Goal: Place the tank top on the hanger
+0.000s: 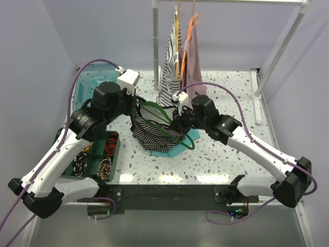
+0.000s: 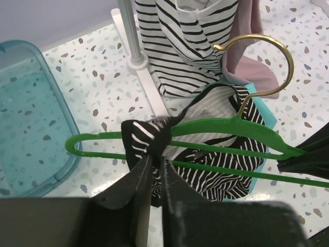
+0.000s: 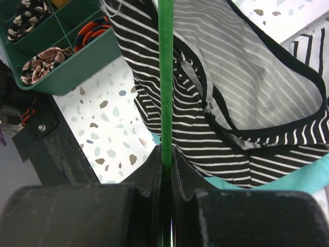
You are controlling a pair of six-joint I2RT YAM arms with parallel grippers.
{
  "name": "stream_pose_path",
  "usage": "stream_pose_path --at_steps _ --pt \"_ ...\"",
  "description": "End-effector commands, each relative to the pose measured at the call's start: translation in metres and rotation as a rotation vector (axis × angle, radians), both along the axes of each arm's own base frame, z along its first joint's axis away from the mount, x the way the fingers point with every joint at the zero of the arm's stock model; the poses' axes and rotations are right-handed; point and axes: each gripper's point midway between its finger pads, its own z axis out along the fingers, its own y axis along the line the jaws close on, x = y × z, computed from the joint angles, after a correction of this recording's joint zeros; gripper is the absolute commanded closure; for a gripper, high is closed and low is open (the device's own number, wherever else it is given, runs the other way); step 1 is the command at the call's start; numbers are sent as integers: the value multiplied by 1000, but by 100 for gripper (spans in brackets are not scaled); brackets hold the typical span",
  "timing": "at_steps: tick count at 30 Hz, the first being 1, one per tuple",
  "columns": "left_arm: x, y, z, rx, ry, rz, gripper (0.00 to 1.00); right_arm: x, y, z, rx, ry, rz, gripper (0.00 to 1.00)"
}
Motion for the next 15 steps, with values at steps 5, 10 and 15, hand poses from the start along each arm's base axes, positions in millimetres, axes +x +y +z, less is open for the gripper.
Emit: stream_pose_path --at_steps 5,10,15 --pt "-8 2 10 -65 -98 -21 39 3 18 32 105 -96 60 100" --pt "-9 -13 22 -138 -172 -96 37 0 19 27 110 -81 73 100" --pt "-15 -40 11 -213 -200 -232 36 -2 17 24 110 -74 73 100"
